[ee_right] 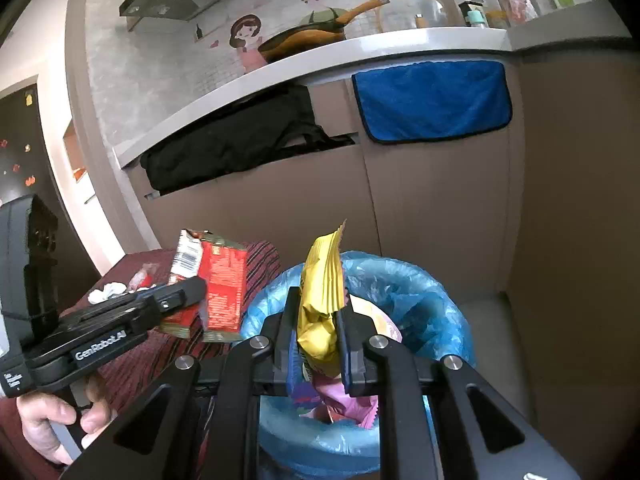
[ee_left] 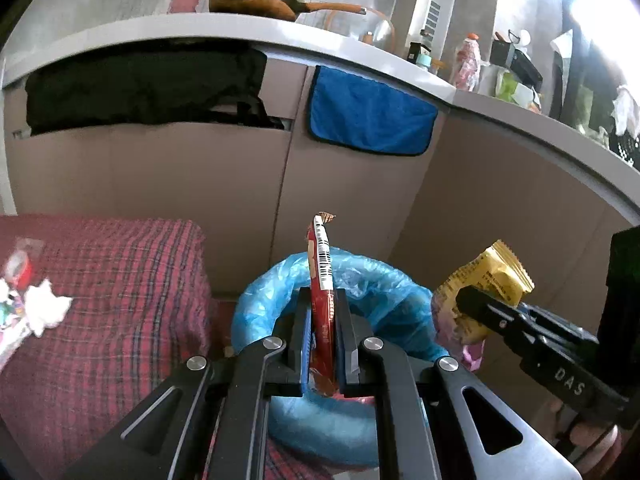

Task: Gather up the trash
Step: 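Carry the red wrapper and yellow chip bag over the blue bin, then open both grippers to drop the wrapper and chip bag into the bin, then grasp the white tissue with the right gripper while the left gripper returns to the table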

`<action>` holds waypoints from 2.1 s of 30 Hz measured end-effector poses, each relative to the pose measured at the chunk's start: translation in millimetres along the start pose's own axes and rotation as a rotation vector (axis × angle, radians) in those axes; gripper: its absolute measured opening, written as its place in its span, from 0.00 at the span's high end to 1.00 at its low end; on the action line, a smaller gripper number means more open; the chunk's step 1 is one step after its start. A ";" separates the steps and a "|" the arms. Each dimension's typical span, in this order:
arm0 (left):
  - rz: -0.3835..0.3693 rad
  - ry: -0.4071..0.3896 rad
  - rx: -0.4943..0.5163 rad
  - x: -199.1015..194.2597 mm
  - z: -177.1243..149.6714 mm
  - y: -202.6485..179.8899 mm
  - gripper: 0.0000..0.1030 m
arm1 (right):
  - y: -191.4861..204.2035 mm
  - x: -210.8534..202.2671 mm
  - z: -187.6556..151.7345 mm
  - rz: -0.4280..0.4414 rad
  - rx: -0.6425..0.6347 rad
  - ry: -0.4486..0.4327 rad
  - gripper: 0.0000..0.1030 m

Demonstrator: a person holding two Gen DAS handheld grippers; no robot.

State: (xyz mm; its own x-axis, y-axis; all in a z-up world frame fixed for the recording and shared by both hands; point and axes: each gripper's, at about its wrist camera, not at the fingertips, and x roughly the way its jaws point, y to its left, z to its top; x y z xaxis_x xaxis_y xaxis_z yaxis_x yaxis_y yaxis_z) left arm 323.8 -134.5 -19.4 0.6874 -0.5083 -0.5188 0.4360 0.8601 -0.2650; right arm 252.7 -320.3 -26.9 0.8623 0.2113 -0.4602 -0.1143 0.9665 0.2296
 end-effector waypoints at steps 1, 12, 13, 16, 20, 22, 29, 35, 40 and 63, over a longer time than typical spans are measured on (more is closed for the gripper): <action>-0.012 0.003 -0.007 4.0 1.0 1.3 0.90 | -0.1 1.4 0.4 0.004 0.000 -0.001 0.86; -0.041 0.090 0.006 43.5 -14.7 -3.1 0.90 | -40.8 36.2 -16.0 0.014 0.111 0.082 0.86; -0.038 0.103 0.003 45.9 -18.2 -2.7 0.91 | -44.1 38.5 -18.3 0.013 0.120 0.092 0.86; -0.012 0.116 0.008 47.3 -25.1 -3.3 0.90 | -50.9 37.1 -24.1 -0.002 0.140 0.085 0.86; 0.014 0.129 0.020 49.7 -32.9 -3.2 0.90 | -52.3 34.2 -26.1 -0.039 0.124 0.072 0.85; 0.005 0.136 0.011 51.5 -34.9 -3.0 0.90 | -52.6 33.2 -27.6 -0.033 0.129 0.070 0.84; -0.011 0.142 0.015 52.8 -33.6 -6.8 0.72 | -41.9 29.2 -28.0 -0.040 0.091 0.061 0.68; -0.036 0.116 0.011 37.1 -27.4 -9.4 0.49 | -32.5 22.9 -26.8 -0.056 0.051 0.066 0.62; -0.006 0.089 -0.032 15.8 -22.0 2.2 0.49 | -25.4 7.9 -19.5 -0.083 0.031 0.019 0.60; 0.387 -0.059 -0.240 -187.7 -45.9 208.9 0.49 | 173.1 11.5 8.0 0.164 -0.303 0.094 0.60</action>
State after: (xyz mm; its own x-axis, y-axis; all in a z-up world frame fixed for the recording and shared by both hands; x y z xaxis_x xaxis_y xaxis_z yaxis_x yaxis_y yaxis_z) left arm 259.2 142.6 -14.7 0.8082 -0.1431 -0.5713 -0.0019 0.9694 -0.2455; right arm 246.8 -151.7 14.4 0.7730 0.3660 -0.5182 -0.4005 0.9150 0.0488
